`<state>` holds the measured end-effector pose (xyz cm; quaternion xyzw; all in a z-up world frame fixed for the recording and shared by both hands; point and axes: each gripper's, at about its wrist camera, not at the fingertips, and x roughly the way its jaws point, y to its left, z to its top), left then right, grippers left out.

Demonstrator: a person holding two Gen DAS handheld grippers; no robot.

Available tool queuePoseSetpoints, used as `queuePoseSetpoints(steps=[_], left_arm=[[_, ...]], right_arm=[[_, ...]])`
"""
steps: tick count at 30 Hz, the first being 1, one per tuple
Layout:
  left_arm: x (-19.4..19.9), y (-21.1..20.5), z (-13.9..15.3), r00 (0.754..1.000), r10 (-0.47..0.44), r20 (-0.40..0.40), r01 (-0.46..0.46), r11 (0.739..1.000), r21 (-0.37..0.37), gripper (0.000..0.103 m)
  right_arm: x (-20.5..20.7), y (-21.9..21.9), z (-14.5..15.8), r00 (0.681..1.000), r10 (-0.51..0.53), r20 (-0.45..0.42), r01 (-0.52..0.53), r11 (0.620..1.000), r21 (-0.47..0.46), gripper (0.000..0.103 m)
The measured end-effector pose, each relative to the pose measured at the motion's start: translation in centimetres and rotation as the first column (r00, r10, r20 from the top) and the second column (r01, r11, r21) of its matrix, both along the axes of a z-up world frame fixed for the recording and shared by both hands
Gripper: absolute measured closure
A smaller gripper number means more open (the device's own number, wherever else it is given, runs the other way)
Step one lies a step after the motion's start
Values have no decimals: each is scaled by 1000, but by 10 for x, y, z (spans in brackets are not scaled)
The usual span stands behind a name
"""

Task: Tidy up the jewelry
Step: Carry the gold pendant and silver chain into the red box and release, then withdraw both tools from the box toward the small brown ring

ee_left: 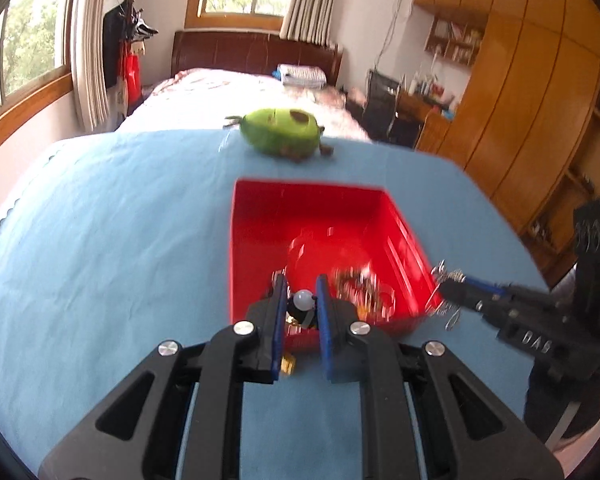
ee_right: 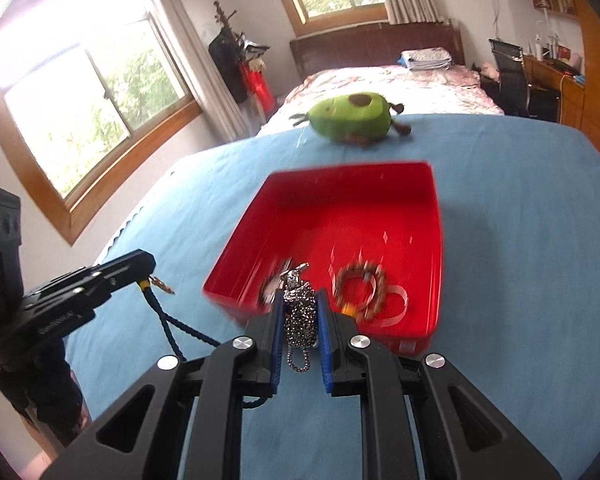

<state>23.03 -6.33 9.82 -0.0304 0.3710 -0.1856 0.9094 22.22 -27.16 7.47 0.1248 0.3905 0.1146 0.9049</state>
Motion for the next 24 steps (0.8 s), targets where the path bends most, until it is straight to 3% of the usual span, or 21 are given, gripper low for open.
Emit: queuePoseSetpoints(steps=[3, 12, 14, 15, 16, 24], left_arm=[[28, -13, -4, 1000, 2, 10, -2, 1000, -2, 90], [96, -38, -54, 995, -7, -100, 10, 999, 31, 90], [106, -42, -61, 992, -9, -123, 13, 999, 31, 86], [110, -43, -63, 992, -6, -127, 10, 999, 35, 74], [110, -43, -65, 992, 6, -124, 0, 999, 50, 62], [75, -26, -50, 996, 29, -80, -24, 998, 60, 58]], right_arm=[[24, -9, -7, 999, -47, -5, 46, 998, -31, 88], [76, -23, -41, 995, -59, -74, 57, 998, -36, 88], [80, -21, -45, 996, -57, -67, 55, 998, -42, 86], [81, -21, -47, 996, -62, -67, 58, 997, -48, 84], [80, -20, -49, 995, -63, -75, 59, 997, -55, 80], [51, -18, -42, 996, -56, -65, 52, 997, -51, 79]])
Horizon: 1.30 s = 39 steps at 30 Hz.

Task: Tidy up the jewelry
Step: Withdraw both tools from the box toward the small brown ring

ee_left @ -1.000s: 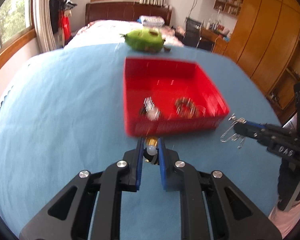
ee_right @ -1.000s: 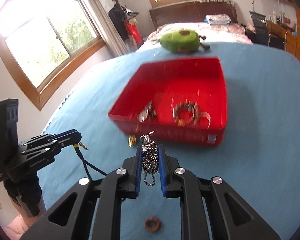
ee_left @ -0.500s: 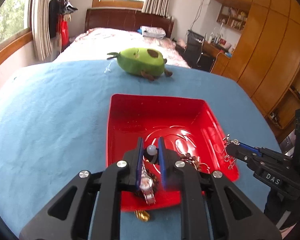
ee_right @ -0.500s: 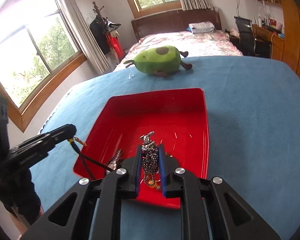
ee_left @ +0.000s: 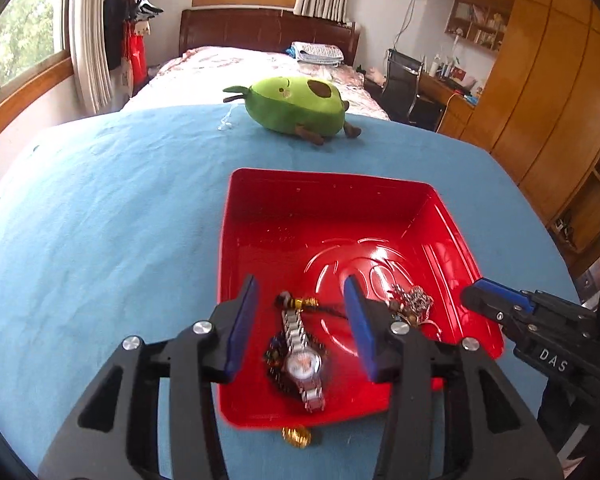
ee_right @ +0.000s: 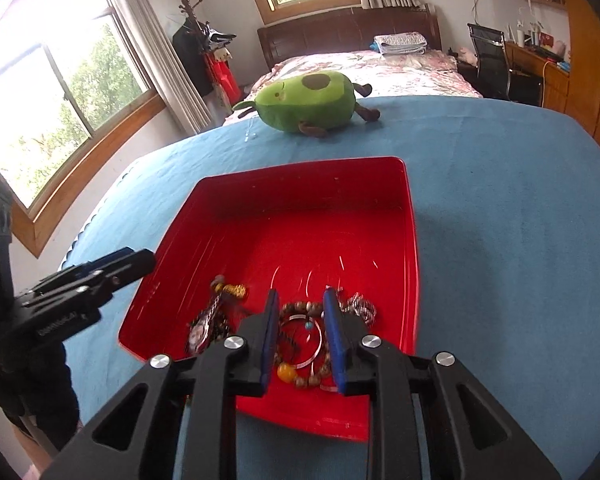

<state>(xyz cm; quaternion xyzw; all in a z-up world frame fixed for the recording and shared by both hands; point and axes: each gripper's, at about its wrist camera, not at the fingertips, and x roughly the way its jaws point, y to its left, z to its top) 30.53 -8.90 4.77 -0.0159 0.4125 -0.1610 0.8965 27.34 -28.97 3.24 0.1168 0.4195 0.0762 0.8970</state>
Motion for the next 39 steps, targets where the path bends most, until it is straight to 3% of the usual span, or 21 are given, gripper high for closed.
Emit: queuePoseSetpoints(steps=[10, 21, 26, 39], left_arm=[[-59, 20, -8, 999, 25, -42, -22, 997, 69, 45], [-110, 37, -38, 993, 38, -108, -27, 994, 105, 45], [-133, 48, -46, 993, 62, -96, -52, 993, 102, 43], [-179, 63, -48, 994, 107, -4, -106, 990, 90, 22]], right_arm=[[-44, 11, 5, 1000, 21, -4, -22, 1000, -11, 79], [-82, 22, -6, 998, 42, -46, -43, 999, -21, 79], [-103, 24, -12, 998, 48, -43, -48, 999, -9, 79], [-145, 41, -30, 998, 57, -33, -57, 998, -17, 79]])
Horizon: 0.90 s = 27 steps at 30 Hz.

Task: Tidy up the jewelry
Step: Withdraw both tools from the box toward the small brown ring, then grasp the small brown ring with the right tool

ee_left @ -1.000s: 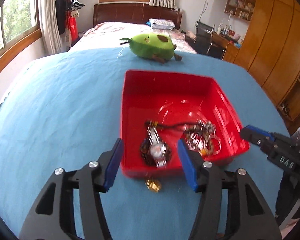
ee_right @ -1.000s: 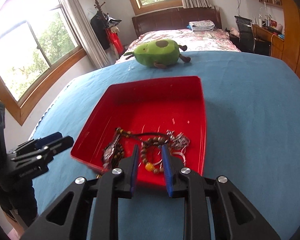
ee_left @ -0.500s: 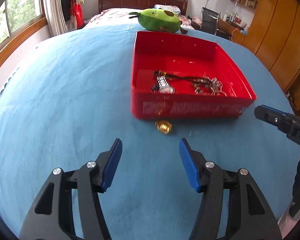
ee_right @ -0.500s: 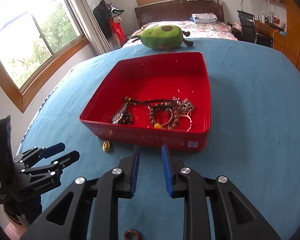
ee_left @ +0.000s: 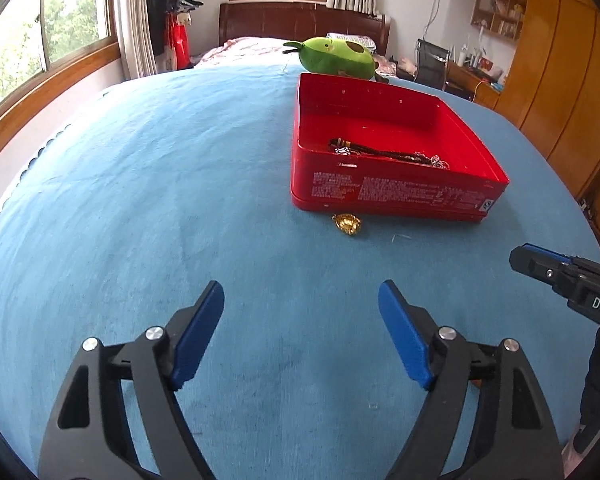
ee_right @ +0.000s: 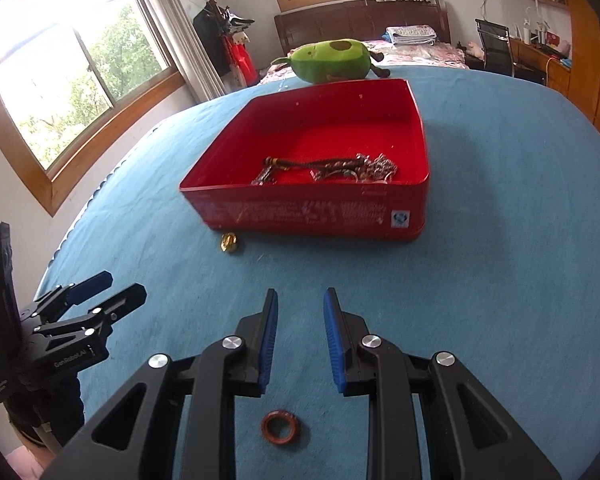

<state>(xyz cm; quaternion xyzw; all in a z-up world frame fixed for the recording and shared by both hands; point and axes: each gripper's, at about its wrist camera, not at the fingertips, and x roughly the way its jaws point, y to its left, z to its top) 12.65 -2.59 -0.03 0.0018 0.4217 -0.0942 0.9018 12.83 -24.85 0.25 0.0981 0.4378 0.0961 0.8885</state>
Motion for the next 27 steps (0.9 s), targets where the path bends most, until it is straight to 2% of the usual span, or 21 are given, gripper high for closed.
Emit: queuePoseSetpoints(steps=[7, 11, 13, 17, 19, 24, 27], left_arm=[[-14, 5, -12, 1000, -10, -13, 10, 1000, -10, 13], [-19, 7, -19, 1000, 1, -19, -2, 1000, -12, 12], [-21, 9, -22, 1000, 6, -23, -6, 1000, -13, 11], [-23, 12, -28, 999, 15, -37, -16, 1000, -23, 11], [-23, 14, -31, 999, 18, -43, -19, 1000, -22, 10], [-25, 21, -38, 998, 43, -41, -44, 999, -4, 10], [-26, 31, -42, 996, 75, -41, -75, 997, 7, 10]], right_arm=[[-24, 10, -15, 1000, -3, -4, 3, 1000, 4, 71], [-38, 12, -22, 1000, -6, -7, 6, 1000, 26, 68], [-45, 13, -25, 1000, -14, -13, 15, 999, 32, 57], [-55, 17, -28, 1000, -13, -12, 13, 999, 32, 52], [-59, 18, -29, 1000, -15, -19, 15, 1000, 28, 43], [-65, 17, -36, 999, -18, -51, 19, 1000, 17, 42], [-71, 15, -37, 998, -28, -60, 27, 999, -21, 42]])
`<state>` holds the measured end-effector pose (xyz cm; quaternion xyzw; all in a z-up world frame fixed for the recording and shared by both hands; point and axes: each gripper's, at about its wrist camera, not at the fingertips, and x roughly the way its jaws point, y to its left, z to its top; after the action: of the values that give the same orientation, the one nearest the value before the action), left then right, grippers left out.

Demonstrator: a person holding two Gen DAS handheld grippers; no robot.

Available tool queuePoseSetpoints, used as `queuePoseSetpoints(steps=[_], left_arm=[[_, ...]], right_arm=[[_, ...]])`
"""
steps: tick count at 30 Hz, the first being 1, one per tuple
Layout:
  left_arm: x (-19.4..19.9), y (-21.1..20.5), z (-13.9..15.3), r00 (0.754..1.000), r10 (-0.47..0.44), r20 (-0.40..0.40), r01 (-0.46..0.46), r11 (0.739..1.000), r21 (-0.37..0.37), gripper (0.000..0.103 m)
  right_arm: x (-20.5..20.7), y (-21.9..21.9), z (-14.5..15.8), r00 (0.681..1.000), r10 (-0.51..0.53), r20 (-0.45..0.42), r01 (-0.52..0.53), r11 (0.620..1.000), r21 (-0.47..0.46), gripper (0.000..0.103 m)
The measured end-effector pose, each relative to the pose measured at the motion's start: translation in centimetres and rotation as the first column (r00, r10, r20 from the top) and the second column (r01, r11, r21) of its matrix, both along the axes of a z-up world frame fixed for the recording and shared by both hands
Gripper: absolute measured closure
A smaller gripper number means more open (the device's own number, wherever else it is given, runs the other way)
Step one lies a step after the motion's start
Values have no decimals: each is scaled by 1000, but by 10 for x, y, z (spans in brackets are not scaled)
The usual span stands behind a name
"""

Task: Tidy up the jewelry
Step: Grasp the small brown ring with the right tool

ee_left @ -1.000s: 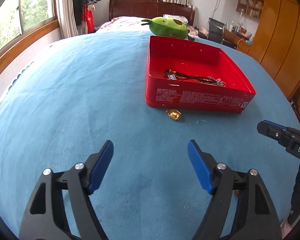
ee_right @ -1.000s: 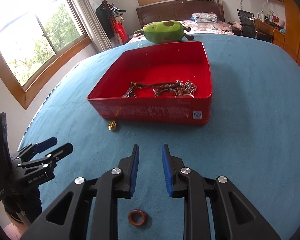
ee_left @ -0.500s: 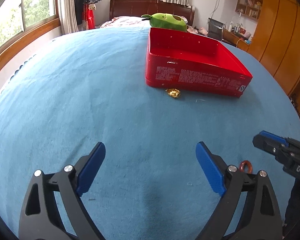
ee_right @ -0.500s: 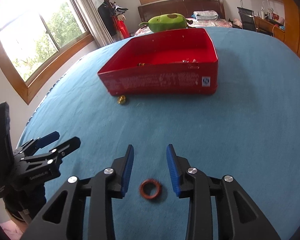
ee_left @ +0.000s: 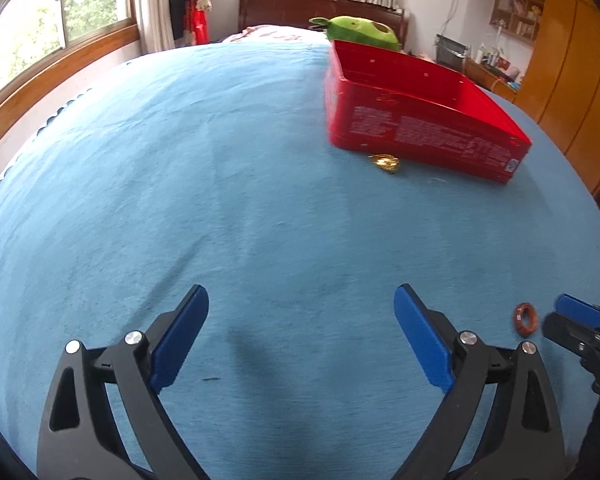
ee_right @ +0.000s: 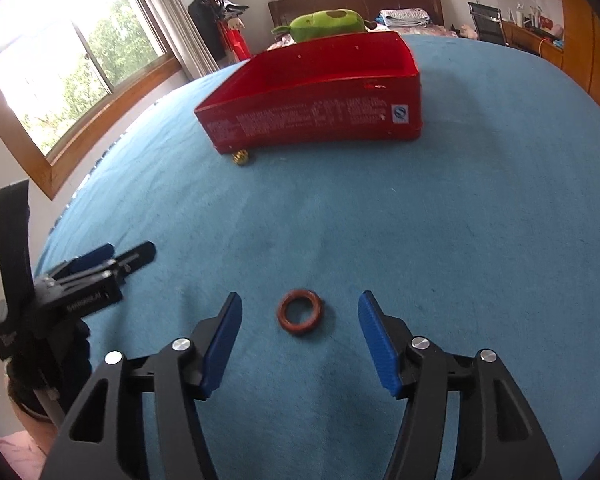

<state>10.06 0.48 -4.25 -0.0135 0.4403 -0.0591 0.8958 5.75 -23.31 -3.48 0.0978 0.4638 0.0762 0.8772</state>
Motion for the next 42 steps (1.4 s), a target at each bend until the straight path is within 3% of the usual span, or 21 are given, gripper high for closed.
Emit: queuePoseSetpoints(steps=[6, 8, 10, 12, 24, 35, 42], left_arm=[[-2, 8, -2, 1000, 14, 2, -14, 1000, 5, 9], [-4, 7, -2, 1000, 4, 4, -4, 1000, 23, 8], [-5, 5, -3, 1000, -5, 2, 5, 999, 36, 8], [-5, 4, -4, 1000, -12, 4, 12, 999, 47, 8], [-7, 5, -5, 1000, -25, -4, 25, 998, 51, 8], [-7, 1, -8, 999, -40, -19, 41, 998, 54, 8], [-5, 2, -9, 999, -32, -27, 34, 998, 49, 8]], right_arm=[[-12, 7, -1, 999, 33, -3, -33, 997, -70, 46], [-13, 10, -2, 999, 46, -11, -47, 996, -79, 52], [-12, 13, -4, 998, 66, -23, -68, 995, -73, 73], [-10, 17, -5, 997, 76, -31, -78, 994, -77, 77], [8, 36, -17, 991, 103, -83, -114, 983, -144, 78], [1, 45, -2, 989, 142, -48, -148, 975, -168, 78], [19, 52, -15, 985, 148, -88, -162, 967, -194, 78]])
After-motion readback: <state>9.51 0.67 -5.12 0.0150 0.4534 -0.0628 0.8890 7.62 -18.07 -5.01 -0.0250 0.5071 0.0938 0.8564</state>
